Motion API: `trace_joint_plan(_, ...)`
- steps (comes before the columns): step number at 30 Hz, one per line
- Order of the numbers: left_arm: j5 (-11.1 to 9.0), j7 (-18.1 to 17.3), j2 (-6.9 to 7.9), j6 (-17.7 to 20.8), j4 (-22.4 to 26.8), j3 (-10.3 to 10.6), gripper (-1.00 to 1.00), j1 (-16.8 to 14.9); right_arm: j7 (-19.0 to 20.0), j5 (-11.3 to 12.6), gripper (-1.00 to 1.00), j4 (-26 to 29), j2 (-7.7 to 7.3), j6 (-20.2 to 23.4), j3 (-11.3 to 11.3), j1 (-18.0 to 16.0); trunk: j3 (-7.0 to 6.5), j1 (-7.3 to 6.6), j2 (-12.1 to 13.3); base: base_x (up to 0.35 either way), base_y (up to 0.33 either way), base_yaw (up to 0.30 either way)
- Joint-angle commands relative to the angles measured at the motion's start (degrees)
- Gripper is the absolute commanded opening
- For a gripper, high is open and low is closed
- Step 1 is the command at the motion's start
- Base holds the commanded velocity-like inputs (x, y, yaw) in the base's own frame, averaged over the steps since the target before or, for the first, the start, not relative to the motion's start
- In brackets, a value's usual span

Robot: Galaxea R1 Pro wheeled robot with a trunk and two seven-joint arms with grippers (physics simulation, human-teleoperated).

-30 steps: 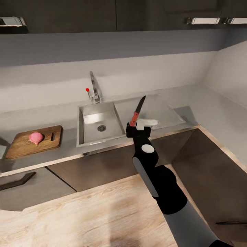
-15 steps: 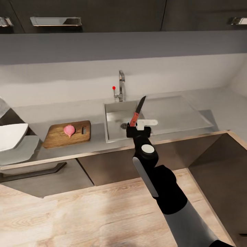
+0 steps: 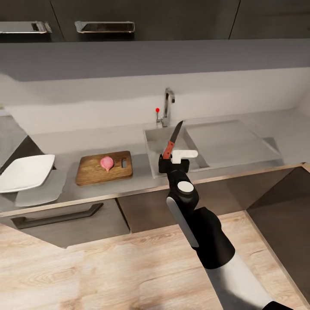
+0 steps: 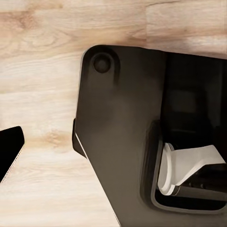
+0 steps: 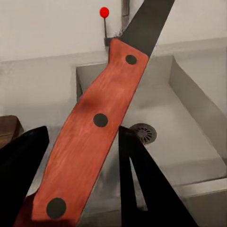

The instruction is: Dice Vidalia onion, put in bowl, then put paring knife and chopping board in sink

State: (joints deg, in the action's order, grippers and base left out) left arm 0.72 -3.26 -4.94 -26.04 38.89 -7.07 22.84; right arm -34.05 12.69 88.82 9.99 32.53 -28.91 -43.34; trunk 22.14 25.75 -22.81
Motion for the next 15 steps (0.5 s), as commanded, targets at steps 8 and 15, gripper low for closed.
trace_joint_plan(8, 0.1, -0.3, -0.07, -0.1, 0.1, -0.3, 1.00, 0.0, -0.6, 0.5, -1.00, 0.0, 0.01, 0.2, -0.1, -0.1, 0.09, 0.03, -0.1, -0.092, 0.299, 0.000)
trace_joint_plan(15, 0.1, -0.3, -0.15, -0.1, 0.0, -0.2, 1.00, 0.0, -0.6, 0.5, -1.00, 0.0, 0.01, 0.2, -0.1, -0.1, 0.09, 0.03, -0.1, -0.043, 0.163, 0.183)
